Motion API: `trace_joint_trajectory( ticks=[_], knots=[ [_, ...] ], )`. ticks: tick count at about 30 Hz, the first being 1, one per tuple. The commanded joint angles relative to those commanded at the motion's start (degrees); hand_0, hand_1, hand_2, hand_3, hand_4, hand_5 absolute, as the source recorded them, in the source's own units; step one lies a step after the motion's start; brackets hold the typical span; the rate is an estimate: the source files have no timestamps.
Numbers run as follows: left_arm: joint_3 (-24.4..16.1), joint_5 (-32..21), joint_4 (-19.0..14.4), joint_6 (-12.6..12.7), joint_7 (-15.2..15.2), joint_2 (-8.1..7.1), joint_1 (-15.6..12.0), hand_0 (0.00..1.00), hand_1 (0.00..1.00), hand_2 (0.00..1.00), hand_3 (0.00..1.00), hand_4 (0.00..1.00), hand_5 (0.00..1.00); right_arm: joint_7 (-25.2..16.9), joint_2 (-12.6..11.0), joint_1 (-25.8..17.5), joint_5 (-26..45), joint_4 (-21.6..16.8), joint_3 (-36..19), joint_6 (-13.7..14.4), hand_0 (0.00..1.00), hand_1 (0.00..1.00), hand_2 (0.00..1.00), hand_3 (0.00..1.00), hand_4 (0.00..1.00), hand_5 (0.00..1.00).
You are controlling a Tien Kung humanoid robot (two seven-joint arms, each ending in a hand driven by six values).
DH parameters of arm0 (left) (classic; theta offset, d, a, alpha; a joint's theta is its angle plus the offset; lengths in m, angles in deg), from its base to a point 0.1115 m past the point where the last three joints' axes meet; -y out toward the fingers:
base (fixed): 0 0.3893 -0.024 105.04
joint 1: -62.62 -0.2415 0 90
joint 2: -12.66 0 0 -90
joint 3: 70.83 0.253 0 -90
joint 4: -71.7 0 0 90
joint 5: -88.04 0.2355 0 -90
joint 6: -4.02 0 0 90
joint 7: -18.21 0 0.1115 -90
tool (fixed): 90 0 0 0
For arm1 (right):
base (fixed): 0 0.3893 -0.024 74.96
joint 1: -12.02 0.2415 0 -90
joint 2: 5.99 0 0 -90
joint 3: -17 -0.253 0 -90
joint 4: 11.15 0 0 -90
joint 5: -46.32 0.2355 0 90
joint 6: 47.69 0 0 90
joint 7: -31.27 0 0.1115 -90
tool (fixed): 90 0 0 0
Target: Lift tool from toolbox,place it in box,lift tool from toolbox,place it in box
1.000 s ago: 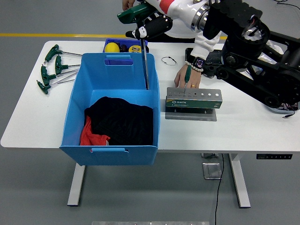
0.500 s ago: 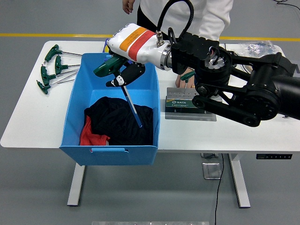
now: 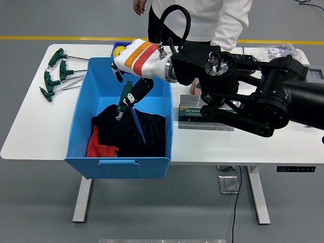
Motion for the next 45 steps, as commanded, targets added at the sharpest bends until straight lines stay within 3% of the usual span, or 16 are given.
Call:
trace_joint_trajectory(
  ticks=[2,20,33,38,45],
  knots=[
    [0.28,-0.22,0.0,-0.01,0.01,-0.01,0.01,0.541,0.51,0.51,0.696,0.742,0.665,0.01,-0.05,-0.09,-0.12,0.18,-0.01,0.07,0.487,0.577,0.686,0.546,0.966,0.622],
    [2.3,-2.05,0.0,-0.3,0.13,-0.06,-0.04,0.539,0.507,0.508,0.69,0.734,0.656,-1.06,-1.3,-1.22,-1.27,3.58,-1.53,1.35,0.504,0.589,0.69,0.551,0.998,0.655],
    [3.33,-2.74,0.0,-0.54,0.13,-0.07,0.11,0.539,0.506,0.508,0.687,0.73,0.652,-3.2,-0.65,-3.77,-4.49,14.0,-0.65,4.3,0.565,0.633,0.707,0.559,0.998,0.656],
    [3.95,-3.28,0.0,-0.52,0.19,-0.08,0.25,0.539,0.504,0.507,0.687,0.728,0.649,-6.03,0.34,-4.81,-4.9,18.3,-0.32,7.12,0.587,0.638,0.702,0.535,0.998,0.656],
    [9.7,-9.19,0.0,-0.63,1.29,-0.29,0.4,0.536,0.504,0.506,0.685,0.73,0.653,-9.74,2.49,-6.09,-5.59,24.04,1.03,11.6,0.594,0.635,0.696,0.525,0.998,0.658]
  ],
)
